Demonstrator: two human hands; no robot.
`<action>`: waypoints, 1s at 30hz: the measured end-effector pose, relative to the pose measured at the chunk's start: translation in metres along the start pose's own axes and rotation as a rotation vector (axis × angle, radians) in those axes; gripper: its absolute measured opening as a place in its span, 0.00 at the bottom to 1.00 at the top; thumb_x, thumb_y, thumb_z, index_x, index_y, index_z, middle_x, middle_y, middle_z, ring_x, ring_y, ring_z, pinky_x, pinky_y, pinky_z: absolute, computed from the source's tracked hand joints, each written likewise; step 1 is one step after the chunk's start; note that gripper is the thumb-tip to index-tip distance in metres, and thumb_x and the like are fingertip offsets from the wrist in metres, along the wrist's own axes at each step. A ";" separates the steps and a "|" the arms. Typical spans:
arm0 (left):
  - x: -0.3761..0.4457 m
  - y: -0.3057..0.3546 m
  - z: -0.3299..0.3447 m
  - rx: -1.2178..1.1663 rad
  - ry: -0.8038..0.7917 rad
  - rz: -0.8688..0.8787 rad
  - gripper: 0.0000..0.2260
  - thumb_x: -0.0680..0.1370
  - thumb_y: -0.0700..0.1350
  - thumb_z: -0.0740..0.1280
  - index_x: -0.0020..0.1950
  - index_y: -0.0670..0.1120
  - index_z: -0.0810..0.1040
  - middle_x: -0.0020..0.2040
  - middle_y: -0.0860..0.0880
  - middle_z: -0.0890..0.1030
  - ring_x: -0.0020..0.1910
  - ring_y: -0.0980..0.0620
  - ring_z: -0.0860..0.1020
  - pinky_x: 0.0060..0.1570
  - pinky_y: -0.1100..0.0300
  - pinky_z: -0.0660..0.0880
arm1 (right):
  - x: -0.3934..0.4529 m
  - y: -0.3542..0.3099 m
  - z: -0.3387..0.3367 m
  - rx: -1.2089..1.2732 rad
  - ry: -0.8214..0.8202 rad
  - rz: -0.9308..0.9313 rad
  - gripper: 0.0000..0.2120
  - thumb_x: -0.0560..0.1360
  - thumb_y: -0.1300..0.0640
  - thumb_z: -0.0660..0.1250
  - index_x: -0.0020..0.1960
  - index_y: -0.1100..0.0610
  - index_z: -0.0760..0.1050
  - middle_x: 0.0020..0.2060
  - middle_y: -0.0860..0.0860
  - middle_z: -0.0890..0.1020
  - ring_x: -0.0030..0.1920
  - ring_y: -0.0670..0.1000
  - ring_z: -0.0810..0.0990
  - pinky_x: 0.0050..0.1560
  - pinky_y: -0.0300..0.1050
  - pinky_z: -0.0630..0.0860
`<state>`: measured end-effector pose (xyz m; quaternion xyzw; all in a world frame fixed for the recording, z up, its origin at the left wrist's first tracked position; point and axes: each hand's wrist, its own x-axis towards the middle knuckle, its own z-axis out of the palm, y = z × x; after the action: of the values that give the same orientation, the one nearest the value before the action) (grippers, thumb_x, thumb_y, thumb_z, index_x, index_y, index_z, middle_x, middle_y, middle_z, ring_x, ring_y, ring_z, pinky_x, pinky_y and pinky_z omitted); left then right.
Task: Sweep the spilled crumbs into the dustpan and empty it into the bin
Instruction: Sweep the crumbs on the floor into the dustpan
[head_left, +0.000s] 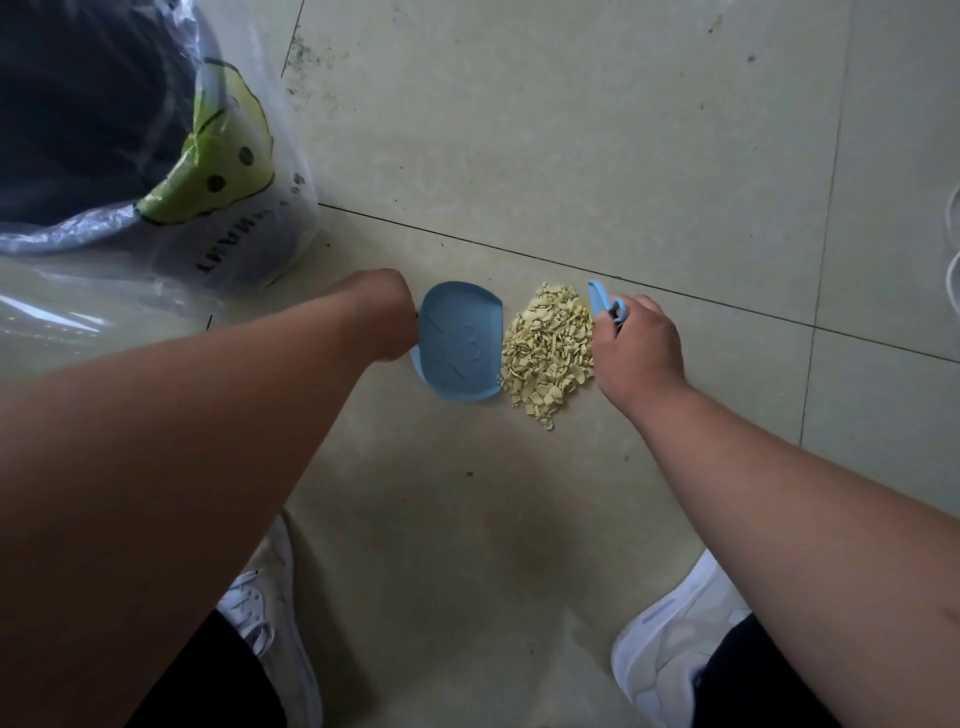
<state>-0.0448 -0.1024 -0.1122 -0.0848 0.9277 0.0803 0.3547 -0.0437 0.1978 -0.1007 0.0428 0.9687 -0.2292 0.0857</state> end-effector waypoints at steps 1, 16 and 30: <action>0.001 0.001 0.000 -0.006 0.001 -0.010 0.13 0.78 0.49 0.66 0.35 0.46 0.76 0.39 0.45 0.79 0.33 0.47 0.76 0.36 0.57 0.72 | 0.004 -0.001 -0.001 0.004 0.012 0.007 0.11 0.81 0.59 0.61 0.40 0.59 0.72 0.43 0.53 0.74 0.41 0.54 0.70 0.42 0.44 0.60; 0.018 -0.010 0.015 -0.044 0.002 0.004 0.12 0.76 0.54 0.68 0.52 0.50 0.88 0.42 0.49 0.83 0.35 0.49 0.77 0.34 0.59 0.71 | 0.017 -0.021 0.000 0.008 -0.181 -0.260 0.12 0.81 0.58 0.64 0.61 0.58 0.82 0.51 0.54 0.81 0.50 0.54 0.77 0.49 0.45 0.72; 0.023 -0.011 0.020 -0.092 -0.005 -0.007 0.12 0.77 0.53 0.69 0.52 0.48 0.88 0.43 0.47 0.84 0.37 0.48 0.79 0.32 0.60 0.72 | -0.001 -0.028 0.009 0.053 -0.259 -0.444 0.13 0.80 0.58 0.68 0.64 0.52 0.83 0.53 0.50 0.83 0.52 0.50 0.72 0.54 0.43 0.68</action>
<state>-0.0466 -0.1116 -0.1434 -0.1040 0.9217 0.1219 0.3532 -0.0452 0.1685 -0.0964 -0.1983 0.9288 -0.2715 0.1556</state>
